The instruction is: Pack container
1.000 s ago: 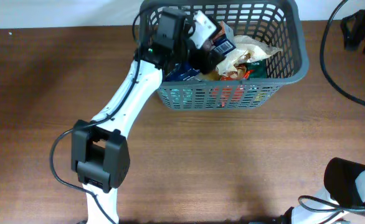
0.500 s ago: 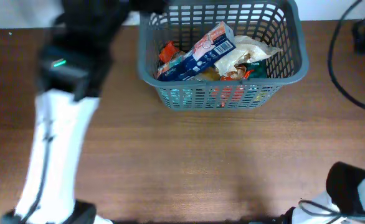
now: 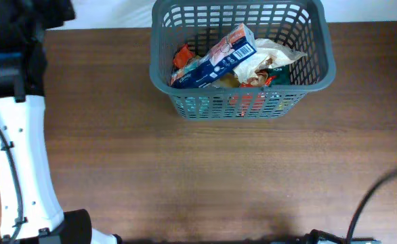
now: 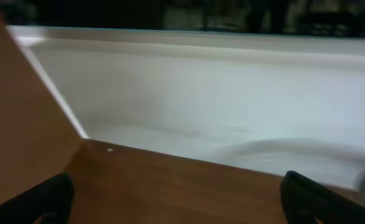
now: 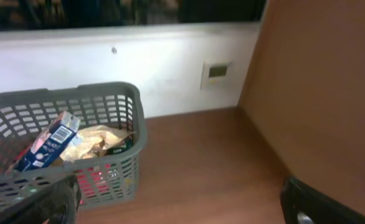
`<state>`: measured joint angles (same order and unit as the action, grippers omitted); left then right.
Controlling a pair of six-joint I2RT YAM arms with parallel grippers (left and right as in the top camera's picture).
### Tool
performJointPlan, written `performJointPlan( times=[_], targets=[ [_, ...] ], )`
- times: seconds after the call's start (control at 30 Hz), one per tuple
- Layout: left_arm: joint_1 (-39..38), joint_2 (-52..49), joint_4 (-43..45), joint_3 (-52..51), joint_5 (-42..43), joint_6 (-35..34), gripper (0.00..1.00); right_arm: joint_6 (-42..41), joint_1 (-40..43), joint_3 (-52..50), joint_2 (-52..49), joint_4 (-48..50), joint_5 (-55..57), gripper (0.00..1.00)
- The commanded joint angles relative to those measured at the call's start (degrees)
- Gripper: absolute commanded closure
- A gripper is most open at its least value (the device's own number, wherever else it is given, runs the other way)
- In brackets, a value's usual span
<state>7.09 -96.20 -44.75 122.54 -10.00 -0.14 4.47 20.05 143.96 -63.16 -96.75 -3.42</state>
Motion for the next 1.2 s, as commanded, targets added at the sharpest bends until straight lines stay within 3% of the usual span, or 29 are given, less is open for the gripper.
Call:
performJointPlan(
  times=[0.0,0.2,0.4,0.67,1.17],
  targets=[
    [3.13,0.59,0.13,0.17,-0.96,-1.64,0.01,-0.44,0.24,-13.31,9.46,-0.57,2.01,0.01],
    [5.49,0.55,-1.36,0.15,-0.85,-2.23,0.01,-0.02,0.22,-32.87,25.11,-0.57,2.82,0.01],
    [6.12,0.57,-6.88,0.15,-1.01,-2.86,0.01,0.02,-0.09,-49.53,33.42,-0.57,-0.15,0.01],
    [6.56,0.87,-10.45,0.15,-0.02,-5.09,0.01,-0.07,-8.48,-65.20,35.50,0.96,-2.60,0.01],
    [5.70,0.87,-10.62,0.15,1.40,-5.44,0.01,1.20,-10.69,-80.91,35.47,22.58,-2.19,0.01]
  ],
)
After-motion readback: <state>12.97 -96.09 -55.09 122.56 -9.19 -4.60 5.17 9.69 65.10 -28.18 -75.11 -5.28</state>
